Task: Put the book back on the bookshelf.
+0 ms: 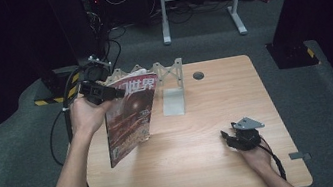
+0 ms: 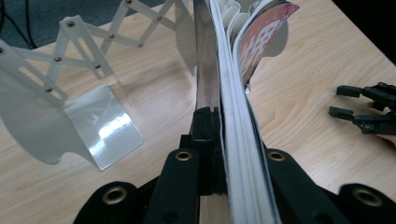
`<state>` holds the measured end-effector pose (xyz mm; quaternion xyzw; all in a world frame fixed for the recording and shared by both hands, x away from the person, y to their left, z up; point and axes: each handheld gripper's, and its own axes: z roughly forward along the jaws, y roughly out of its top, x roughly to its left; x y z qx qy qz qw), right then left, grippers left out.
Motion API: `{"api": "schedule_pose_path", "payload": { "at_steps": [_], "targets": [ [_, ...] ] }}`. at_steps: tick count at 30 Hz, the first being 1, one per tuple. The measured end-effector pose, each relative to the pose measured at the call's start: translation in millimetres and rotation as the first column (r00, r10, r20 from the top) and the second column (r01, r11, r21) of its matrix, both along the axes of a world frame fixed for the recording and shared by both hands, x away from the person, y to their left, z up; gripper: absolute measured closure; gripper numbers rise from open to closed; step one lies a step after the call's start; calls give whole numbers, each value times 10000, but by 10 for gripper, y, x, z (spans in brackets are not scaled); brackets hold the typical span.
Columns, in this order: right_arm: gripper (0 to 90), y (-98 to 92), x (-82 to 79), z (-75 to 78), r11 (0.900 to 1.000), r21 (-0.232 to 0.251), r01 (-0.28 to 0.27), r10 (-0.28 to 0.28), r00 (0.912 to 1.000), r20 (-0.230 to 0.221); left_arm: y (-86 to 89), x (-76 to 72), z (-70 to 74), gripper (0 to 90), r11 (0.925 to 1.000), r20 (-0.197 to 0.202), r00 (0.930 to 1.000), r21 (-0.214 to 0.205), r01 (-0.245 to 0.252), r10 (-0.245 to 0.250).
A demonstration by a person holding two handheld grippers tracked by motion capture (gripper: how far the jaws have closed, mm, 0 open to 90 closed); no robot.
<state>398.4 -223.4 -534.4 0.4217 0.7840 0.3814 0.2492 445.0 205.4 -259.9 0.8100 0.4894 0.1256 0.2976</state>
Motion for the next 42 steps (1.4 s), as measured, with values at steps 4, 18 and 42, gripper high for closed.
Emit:
{"api": "schedule_pose_path", "payload": {
  "at_steps": [4,18,42],
  "targets": [
    [435,-1,0,0,10000,7,-9,9,10000,-5,70,-5,19,826,9996,49,9996,0,-284,284],
    [435,1,-1,0,10000,21,-5,5,10000,-17,362,-32,56,830,9875,330,9870,-34,-1574,1574],
    [434,-1,-9,0,10000,-9,36,-36,10000,4,808,46,7,834,9351,1432,9248,-937,-3418,3524]
  ]
}}
